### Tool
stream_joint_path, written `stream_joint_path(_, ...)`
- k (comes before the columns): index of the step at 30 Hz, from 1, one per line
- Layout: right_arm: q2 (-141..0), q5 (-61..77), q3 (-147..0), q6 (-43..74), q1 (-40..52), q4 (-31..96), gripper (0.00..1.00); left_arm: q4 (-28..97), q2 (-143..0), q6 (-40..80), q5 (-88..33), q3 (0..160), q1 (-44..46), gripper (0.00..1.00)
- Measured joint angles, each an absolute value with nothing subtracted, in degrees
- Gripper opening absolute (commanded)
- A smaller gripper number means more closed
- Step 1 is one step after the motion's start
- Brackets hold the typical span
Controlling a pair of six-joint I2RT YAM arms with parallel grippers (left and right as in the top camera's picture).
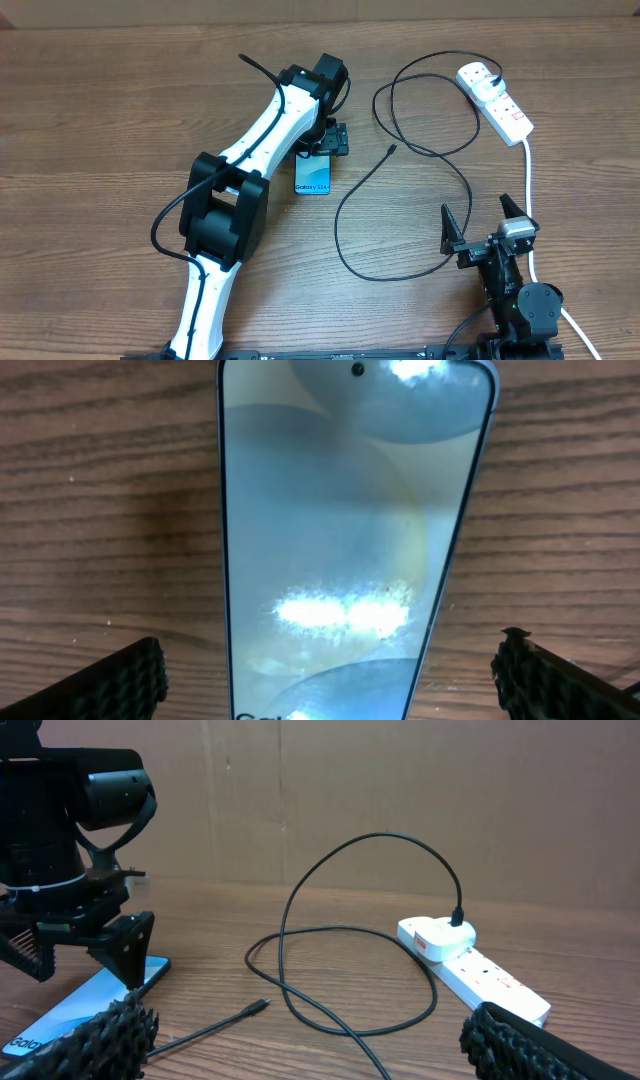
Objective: Plug charger to phone and switch on socket
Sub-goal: 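Lower the left gripper and grasp the phone's top edge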
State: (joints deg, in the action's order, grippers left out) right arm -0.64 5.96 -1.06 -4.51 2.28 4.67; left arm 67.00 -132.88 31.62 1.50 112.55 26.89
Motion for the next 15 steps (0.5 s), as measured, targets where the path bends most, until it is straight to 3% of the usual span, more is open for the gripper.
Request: stream_joint_path(15, -0.6, 6.0, -1.1, -4.5, 2.3, 4.7, 1.00, 66.1, -132.9, 31.4, 1.0, 112.6, 26.9, 1.00)
